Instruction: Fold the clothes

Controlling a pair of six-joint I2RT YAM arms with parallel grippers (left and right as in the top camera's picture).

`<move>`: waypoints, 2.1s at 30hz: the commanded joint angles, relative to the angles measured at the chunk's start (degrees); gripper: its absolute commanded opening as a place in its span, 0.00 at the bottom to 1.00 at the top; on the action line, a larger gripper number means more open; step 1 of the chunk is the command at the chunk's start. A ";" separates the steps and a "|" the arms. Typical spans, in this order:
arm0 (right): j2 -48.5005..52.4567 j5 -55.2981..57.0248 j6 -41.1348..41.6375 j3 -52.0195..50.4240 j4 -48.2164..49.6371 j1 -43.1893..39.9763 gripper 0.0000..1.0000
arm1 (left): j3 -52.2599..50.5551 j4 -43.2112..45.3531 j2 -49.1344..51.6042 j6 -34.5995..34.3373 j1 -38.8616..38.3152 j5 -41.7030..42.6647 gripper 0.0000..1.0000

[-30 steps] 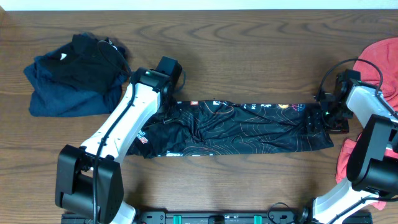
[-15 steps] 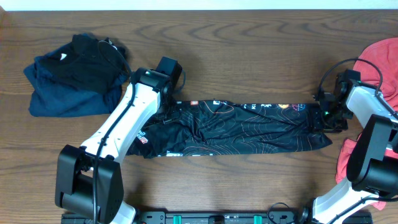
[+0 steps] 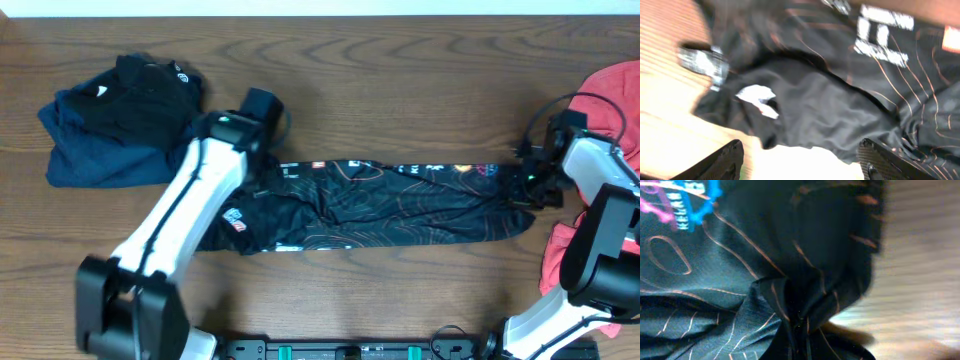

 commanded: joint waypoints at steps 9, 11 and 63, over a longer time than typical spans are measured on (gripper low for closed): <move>0.98 7.98 2.05 18.03 -14.69 -1.64 0.01 | 0.15 -1.66 -6.80 1.66 8.07 -1.14 0.82; 0.98 7.98 2.05 19.96 -17.42 0.24 0.01 | 0.15 -1.68 -6.80 1.66 8.35 -1.14 0.82; 1.11 -6.69 7.39 18.99 -21.66 41.70 0.70 | 0.15 -2.05 -6.80 1.64 8.48 -1.11 0.93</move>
